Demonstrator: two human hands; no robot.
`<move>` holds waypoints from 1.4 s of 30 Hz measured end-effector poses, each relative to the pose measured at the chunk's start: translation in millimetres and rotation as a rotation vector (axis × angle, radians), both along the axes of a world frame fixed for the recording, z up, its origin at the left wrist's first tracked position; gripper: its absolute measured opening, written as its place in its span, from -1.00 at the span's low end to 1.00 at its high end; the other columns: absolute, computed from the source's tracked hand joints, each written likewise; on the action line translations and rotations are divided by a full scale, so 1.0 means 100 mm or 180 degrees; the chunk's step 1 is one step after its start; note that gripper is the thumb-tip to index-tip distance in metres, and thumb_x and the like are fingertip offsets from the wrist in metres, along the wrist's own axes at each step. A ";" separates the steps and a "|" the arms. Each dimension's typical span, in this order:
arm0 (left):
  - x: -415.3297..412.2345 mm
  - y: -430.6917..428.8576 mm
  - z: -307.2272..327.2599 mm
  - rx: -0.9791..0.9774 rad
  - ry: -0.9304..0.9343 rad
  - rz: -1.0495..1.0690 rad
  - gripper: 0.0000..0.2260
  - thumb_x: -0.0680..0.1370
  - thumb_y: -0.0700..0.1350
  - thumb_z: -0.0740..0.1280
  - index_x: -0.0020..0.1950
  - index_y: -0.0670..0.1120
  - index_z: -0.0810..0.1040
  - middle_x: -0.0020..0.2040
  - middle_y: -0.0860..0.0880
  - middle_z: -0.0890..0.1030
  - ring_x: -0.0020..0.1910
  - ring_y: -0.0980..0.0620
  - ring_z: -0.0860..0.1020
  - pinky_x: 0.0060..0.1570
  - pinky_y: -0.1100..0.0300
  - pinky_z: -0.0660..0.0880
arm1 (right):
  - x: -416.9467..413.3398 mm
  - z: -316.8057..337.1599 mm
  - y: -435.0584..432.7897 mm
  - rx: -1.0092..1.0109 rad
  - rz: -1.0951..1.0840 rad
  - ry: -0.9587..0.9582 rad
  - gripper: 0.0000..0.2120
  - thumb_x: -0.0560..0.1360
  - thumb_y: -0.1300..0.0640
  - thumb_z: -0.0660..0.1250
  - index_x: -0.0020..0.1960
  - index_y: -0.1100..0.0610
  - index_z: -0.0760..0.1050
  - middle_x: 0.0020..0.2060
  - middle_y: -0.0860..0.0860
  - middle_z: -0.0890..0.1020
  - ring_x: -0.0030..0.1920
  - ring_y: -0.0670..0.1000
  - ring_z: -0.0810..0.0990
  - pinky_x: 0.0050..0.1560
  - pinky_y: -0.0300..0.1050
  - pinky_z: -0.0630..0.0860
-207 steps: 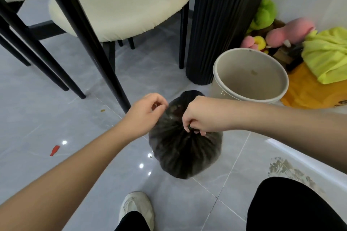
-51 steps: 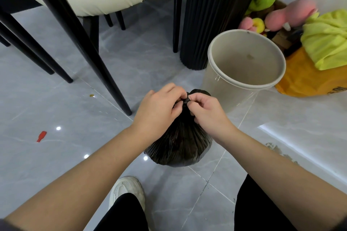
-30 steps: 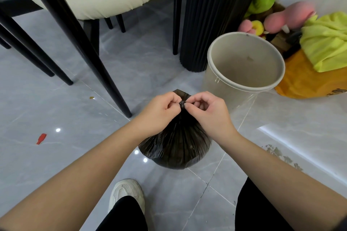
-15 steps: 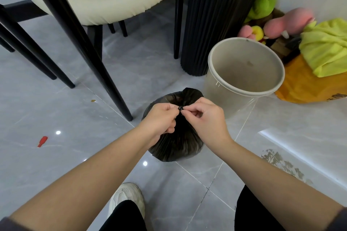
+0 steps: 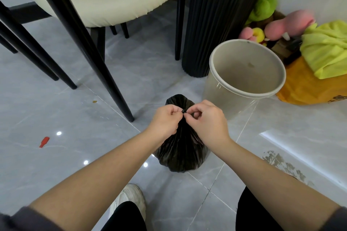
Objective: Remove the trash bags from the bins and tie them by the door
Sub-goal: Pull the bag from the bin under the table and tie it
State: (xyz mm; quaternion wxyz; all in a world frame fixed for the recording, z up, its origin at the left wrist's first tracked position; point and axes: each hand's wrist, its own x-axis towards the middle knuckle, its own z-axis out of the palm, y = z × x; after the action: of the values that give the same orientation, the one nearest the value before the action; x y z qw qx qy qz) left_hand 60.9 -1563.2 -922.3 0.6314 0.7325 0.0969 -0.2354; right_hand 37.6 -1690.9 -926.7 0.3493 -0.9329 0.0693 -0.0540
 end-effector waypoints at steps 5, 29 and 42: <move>0.00 0.04 -0.06 0.0116 -0.0024 -0.0167 -0.84 0.55 -0.33 0.15 -0.14 -0.18 0.50 -0.46 -0.03 0.32 -0.62 0.14 0.23 -0.57 0.29 0.18 | -0.01 -0.05 0.00 -0.0002 0.0100 0.0093 -0.96 0.36 0.05 0.43 -0.22 -0.02 0.58 -0.27 -0.15 0.50 -0.27 -0.13 0.49 -0.22 -0.10 0.53; 0.05 0.22 -0.17 0.0364 0.0380 -0.0763 -0.86 0.55 -0.27 0.12 -0.19 -0.13 0.38 -0.45 -0.04 0.23 -0.61 0.11 0.24 -0.57 0.32 0.28 | 0.02 -0.30 -0.01 0.0414 0.0807 -0.0180 -0.88 0.31 0.22 0.42 -0.29 0.03 0.53 -0.33 -0.15 0.42 -0.37 -0.16 0.41 -0.28 -0.08 0.50; 0.08 0.41 -0.34 0.1147 -0.0417 -0.1306 -0.90 0.54 -0.10 0.28 -0.18 -0.02 0.47 -0.37 0.09 0.46 -0.40 0.11 0.40 -0.33 0.24 0.34 | 0.15 -0.51 -0.03 0.1107 0.1023 0.1097 -0.89 0.40 0.20 0.47 -0.09 0.05 0.63 -0.18 -0.14 0.55 -0.36 -0.24 0.47 -0.23 -0.43 0.39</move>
State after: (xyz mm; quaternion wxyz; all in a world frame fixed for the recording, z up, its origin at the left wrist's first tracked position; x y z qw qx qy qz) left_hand 68.6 -1521.9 -956.3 0.4349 0.8510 -0.0541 -0.2894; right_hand 52.3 -1694.2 -977.3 0.4911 -0.8534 -0.0128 0.1740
